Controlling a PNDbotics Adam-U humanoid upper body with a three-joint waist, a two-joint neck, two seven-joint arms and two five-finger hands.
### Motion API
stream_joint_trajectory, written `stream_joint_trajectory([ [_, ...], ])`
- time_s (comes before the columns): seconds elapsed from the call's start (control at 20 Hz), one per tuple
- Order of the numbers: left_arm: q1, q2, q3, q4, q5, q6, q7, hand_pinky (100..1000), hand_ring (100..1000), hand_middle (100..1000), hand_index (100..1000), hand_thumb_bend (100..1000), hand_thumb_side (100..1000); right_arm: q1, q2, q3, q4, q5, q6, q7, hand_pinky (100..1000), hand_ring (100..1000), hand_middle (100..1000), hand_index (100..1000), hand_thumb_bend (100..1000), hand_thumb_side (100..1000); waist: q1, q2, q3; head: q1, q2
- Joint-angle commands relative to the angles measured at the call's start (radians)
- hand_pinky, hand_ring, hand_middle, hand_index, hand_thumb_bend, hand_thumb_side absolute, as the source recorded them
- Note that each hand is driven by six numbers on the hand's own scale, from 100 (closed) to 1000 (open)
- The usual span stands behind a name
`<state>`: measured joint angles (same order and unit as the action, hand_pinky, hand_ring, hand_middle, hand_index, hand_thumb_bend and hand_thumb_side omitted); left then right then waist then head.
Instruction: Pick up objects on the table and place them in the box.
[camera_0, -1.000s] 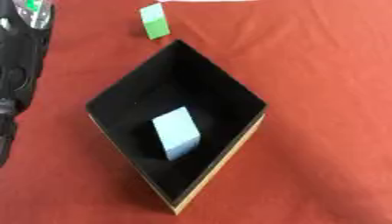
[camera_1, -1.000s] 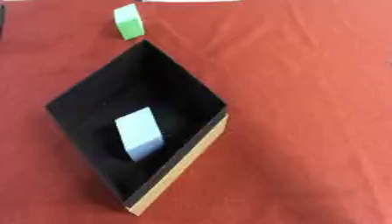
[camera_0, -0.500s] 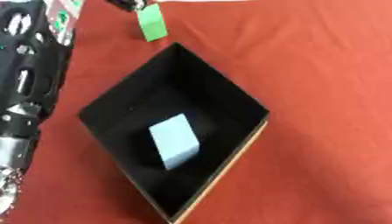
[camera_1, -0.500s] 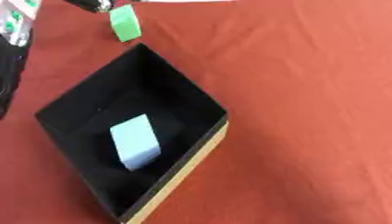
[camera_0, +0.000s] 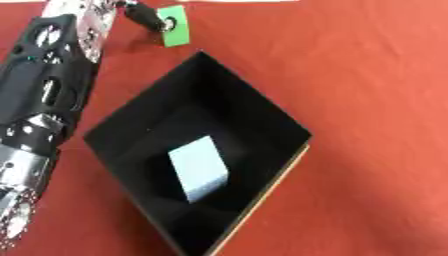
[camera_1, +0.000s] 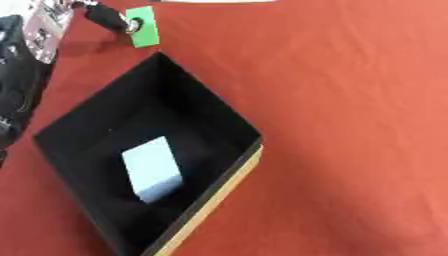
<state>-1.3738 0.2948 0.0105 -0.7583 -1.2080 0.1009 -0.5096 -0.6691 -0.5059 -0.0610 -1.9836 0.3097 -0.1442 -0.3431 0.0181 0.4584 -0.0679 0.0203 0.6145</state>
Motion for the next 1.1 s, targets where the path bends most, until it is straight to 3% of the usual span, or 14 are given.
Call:
stream_joint_trajectory([
  [0.05,-0.003,0.008,-0.003,0.044,0.015,-0.021,0.034,637,807,873,931,234,223,-0.014,-0.028,-0.005,-0.016,-0.010,0.000,-0.004,783,621,516,805,100,667,-0.003,-0.018,-0.002,0.000,-0.008],
  [0.4,-0.025,0.013,-0.019,0.030,0.017,-0.034,0.038,694,860,912,949,257,196,0.000,-0.028,-0.006,-0.016,-0.009,0.002,-0.002,783,621,515,805,100,668,-0.001,-0.035,0.003,-0.009,0.004],
  [0.55,-0.034,0.017,-0.020,0.019,0.008,-0.028,0.039,763,914,935,961,298,186,0.005,-0.028,-0.006,-0.016,-0.009,0.002,0.000,783,621,515,805,100,668,0.001,-0.042,0.004,-0.012,0.004],
  [0.75,-0.044,0.026,-0.019,0.003,-0.004,-0.014,0.042,787,939,950,978,342,172,0.012,-0.029,-0.006,-0.016,-0.009,0.003,0.001,783,621,514,805,100,668,0.003,-0.049,0.008,-0.016,0.006],
  [1.1,-0.054,0.036,-0.022,-0.019,0.027,-0.026,0.017,781,941,950,991,284,100,0.016,-0.031,-0.006,-0.016,-0.010,0.003,0.003,783,621,513,806,100,668,0.003,-0.051,0.013,-0.020,0.008],
])
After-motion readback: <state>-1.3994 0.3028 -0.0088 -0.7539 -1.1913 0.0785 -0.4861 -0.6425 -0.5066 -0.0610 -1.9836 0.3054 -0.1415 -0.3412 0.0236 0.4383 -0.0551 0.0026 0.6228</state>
